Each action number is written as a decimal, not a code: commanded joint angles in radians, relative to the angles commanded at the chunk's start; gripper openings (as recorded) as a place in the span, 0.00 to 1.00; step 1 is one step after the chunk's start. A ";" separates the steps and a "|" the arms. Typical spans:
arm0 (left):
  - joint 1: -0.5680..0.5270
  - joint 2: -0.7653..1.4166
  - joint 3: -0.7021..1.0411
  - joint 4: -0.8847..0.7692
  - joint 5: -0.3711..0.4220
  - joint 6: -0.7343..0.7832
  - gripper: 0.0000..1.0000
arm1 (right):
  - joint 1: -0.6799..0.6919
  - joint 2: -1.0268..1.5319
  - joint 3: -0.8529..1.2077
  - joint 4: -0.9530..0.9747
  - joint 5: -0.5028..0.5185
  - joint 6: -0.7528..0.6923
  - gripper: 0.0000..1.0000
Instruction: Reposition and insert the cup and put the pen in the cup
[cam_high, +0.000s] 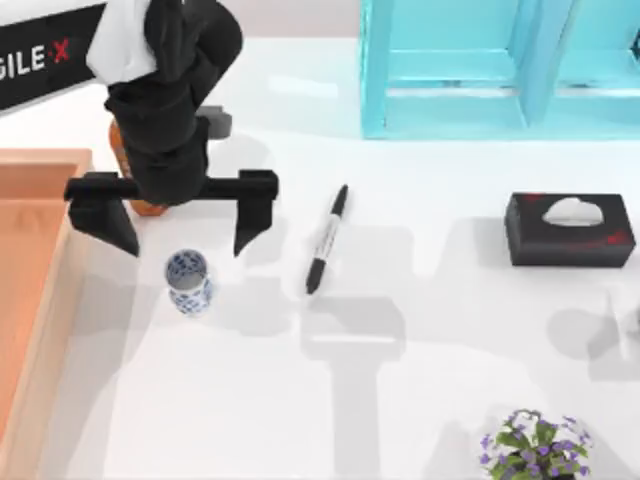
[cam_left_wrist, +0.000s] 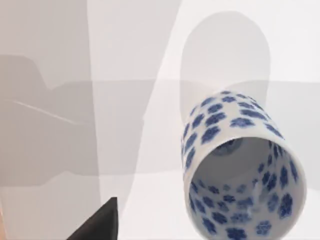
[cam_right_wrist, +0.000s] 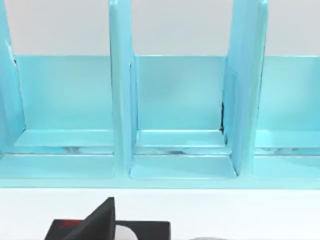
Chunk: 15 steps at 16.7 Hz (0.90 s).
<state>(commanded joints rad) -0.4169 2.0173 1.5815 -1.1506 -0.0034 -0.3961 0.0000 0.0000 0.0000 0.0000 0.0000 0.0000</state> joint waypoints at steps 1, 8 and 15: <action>-0.001 0.002 0.055 -0.055 0.000 -0.001 1.00 | 0.000 0.000 0.000 0.000 0.000 0.000 1.00; -0.005 -0.007 0.446 -0.450 0.001 0.000 1.00 | 0.000 0.000 0.000 0.000 0.000 0.000 1.00; -0.004 -0.009 0.480 -0.478 -0.001 0.000 1.00 | 0.000 0.000 0.000 0.000 0.000 0.000 1.00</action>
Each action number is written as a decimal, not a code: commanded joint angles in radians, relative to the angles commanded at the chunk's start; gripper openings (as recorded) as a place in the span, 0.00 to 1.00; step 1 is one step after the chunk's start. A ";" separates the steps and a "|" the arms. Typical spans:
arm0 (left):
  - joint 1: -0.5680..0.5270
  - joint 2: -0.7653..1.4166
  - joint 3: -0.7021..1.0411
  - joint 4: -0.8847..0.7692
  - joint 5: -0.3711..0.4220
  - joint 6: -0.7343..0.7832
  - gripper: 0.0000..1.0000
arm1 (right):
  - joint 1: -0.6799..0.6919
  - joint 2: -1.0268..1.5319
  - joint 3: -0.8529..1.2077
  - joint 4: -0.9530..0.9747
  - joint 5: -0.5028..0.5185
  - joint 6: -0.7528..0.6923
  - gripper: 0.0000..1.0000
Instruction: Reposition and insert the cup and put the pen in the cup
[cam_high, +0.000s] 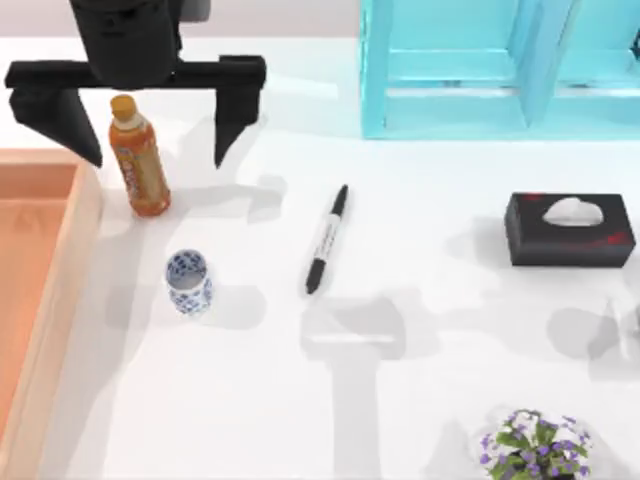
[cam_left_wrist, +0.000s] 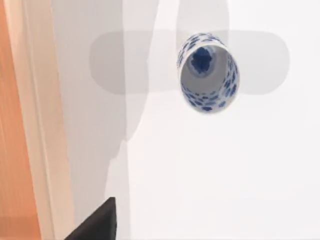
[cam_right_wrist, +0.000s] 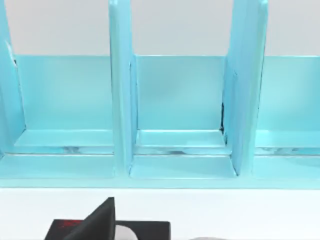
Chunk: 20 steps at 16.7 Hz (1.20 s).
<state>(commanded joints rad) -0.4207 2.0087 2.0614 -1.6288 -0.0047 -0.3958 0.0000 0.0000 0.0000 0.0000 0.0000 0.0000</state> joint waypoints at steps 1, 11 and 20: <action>-0.012 0.013 0.012 0.010 -0.008 0.000 1.00 | 0.000 0.000 0.000 0.000 0.000 0.000 1.00; -0.267 0.457 0.237 0.237 -0.162 0.004 1.00 | 0.000 0.000 0.000 0.000 0.000 0.000 1.00; -0.273 0.482 0.196 0.318 -0.172 0.014 1.00 | 0.000 0.000 0.000 0.000 0.000 0.000 1.00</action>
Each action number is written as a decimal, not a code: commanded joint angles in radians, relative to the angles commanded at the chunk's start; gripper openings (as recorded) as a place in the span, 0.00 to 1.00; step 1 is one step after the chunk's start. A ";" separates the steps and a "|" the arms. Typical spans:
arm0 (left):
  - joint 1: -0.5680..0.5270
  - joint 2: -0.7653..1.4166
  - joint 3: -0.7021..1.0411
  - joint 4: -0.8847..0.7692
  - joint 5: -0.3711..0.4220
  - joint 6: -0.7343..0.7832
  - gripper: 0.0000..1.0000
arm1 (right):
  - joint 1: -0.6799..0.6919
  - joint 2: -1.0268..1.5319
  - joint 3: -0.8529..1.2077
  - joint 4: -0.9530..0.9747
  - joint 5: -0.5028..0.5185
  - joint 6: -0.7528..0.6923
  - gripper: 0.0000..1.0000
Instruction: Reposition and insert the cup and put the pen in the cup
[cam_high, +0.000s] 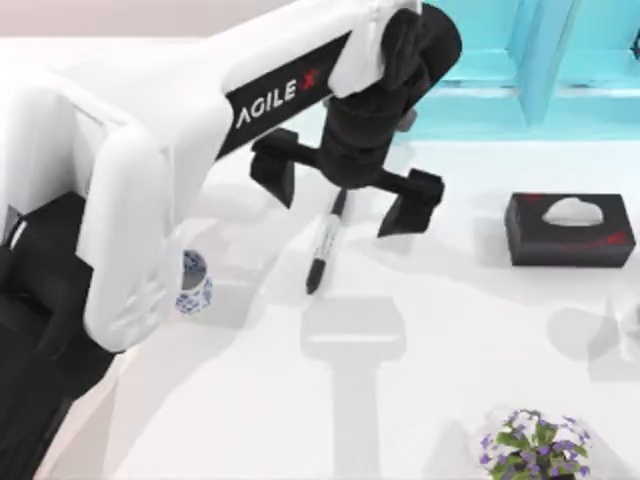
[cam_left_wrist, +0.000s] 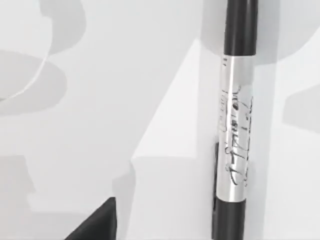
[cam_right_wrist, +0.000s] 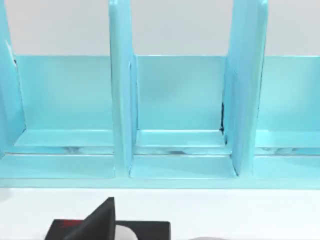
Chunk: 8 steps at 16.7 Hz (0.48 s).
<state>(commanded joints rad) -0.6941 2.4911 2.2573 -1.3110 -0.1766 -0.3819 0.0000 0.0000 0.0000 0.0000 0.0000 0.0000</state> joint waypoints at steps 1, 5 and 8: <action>0.004 0.006 -0.027 0.035 0.000 0.004 1.00 | 0.000 0.000 0.000 0.000 0.000 0.000 1.00; 0.021 0.039 -0.147 0.192 0.001 0.021 1.00 | 0.000 0.000 0.000 0.000 0.000 0.000 1.00; 0.029 0.056 -0.207 0.270 0.002 0.030 1.00 | 0.000 0.000 0.000 0.000 0.000 0.000 1.00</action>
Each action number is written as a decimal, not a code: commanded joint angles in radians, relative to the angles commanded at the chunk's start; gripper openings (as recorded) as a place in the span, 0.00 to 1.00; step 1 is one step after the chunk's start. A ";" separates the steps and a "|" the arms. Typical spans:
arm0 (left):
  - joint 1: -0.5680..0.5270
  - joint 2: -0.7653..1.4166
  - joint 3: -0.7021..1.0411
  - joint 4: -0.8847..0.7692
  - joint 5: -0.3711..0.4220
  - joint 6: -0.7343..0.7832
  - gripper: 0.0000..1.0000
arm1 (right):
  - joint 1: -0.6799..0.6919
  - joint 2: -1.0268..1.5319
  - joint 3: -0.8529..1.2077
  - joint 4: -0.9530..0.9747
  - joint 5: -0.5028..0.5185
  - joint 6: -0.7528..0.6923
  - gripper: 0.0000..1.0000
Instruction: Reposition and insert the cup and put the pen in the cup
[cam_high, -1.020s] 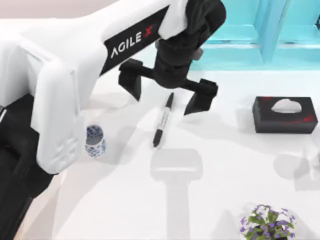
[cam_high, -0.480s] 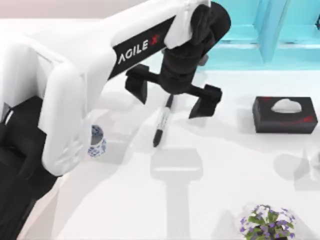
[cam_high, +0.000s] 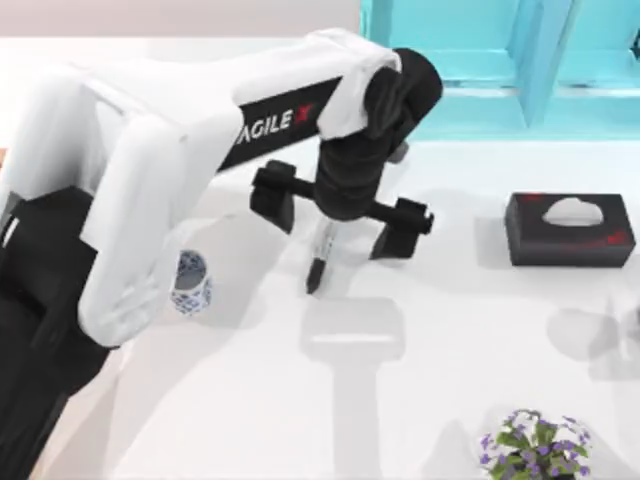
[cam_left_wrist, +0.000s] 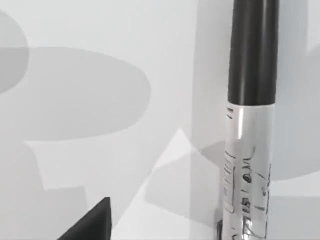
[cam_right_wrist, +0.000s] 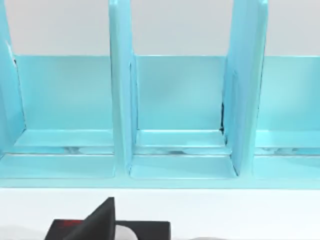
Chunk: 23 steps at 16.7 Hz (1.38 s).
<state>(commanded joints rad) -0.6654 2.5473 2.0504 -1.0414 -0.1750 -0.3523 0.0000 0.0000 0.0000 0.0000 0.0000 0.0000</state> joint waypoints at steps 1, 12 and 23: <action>0.001 0.001 -0.005 0.006 0.000 0.001 1.00 | 0.000 0.000 0.000 0.000 0.000 0.000 1.00; 0.001 0.001 -0.005 0.006 0.000 0.001 0.40 | 0.000 0.000 0.000 0.000 0.000 0.000 1.00; 0.001 0.001 -0.005 0.006 0.000 0.001 0.00 | 0.000 0.000 0.000 0.000 0.000 0.000 1.00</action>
<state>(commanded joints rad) -0.6647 2.5487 2.0456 -1.0358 -0.1750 -0.3516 0.0000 0.0000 0.0000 0.0000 0.0000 0.0000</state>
